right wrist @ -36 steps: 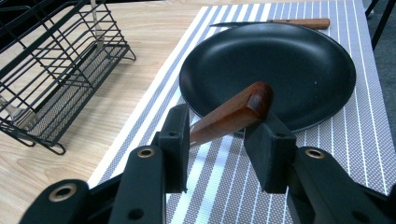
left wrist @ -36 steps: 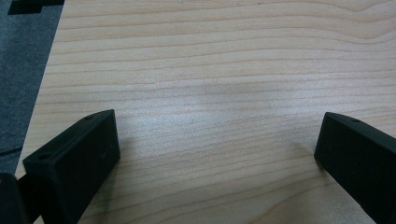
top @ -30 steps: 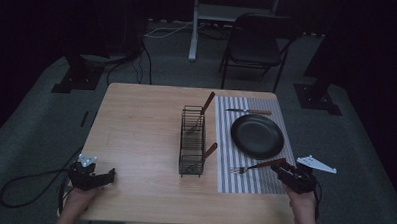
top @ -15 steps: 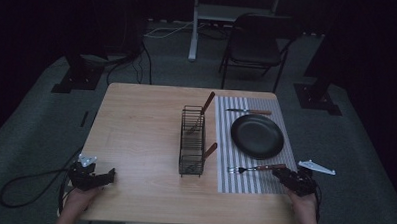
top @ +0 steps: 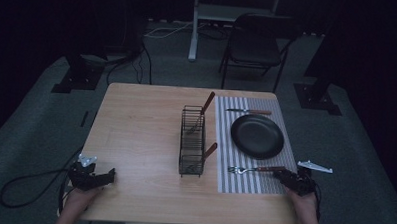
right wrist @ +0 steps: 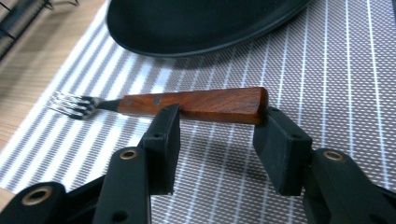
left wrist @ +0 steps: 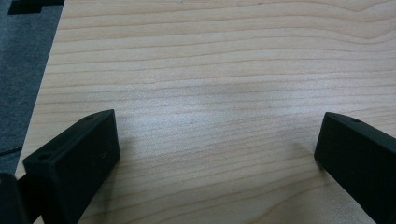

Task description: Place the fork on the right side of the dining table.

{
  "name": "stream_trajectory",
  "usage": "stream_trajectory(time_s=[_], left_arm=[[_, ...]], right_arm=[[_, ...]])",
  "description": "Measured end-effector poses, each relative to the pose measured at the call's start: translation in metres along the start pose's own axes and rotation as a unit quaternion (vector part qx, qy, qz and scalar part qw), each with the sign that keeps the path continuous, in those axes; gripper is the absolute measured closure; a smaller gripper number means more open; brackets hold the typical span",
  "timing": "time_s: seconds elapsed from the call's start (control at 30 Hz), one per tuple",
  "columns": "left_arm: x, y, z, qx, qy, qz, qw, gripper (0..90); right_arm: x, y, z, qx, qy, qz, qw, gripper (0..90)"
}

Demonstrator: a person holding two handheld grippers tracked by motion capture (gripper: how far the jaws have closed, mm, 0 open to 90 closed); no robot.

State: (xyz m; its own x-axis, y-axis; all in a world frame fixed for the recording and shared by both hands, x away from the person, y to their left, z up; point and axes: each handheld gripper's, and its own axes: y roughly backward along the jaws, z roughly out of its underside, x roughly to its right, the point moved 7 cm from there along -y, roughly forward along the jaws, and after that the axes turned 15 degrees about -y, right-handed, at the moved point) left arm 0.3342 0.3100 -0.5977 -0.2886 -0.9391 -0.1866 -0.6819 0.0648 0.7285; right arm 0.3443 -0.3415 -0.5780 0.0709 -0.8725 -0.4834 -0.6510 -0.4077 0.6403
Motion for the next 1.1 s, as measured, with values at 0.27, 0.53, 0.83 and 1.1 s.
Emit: stream_trajectory(time_s=[0.27,0.53,0.83,1.1], left_arm=[[0.000,0.000,0.000,0.000,0.000,0.000,1.0000,0.2],[0.000,0.000,0.000,0.000,0.000,0.000,1.0000,0.2],[0.000,0.000,0.000,0.000,0.000,0.000,1.0000,0.2],[0.000,0.000,0.000,0.000,0.001,0.000,1.0000,0.2]], right_arm=[[0.007,-0.004,-0.001,-0.003,0.007,0.015,0.9999,48.6],[0.002,-0.003,0.003,0.002,0.017,0.025,0.9995,44.5],[-0.006,0.000,0.009,0.015,0.040,0.059,0.9973,41.7],[-0.012,0.011,0.017,0.025,0.029,0.052,0.9979,41.2]])
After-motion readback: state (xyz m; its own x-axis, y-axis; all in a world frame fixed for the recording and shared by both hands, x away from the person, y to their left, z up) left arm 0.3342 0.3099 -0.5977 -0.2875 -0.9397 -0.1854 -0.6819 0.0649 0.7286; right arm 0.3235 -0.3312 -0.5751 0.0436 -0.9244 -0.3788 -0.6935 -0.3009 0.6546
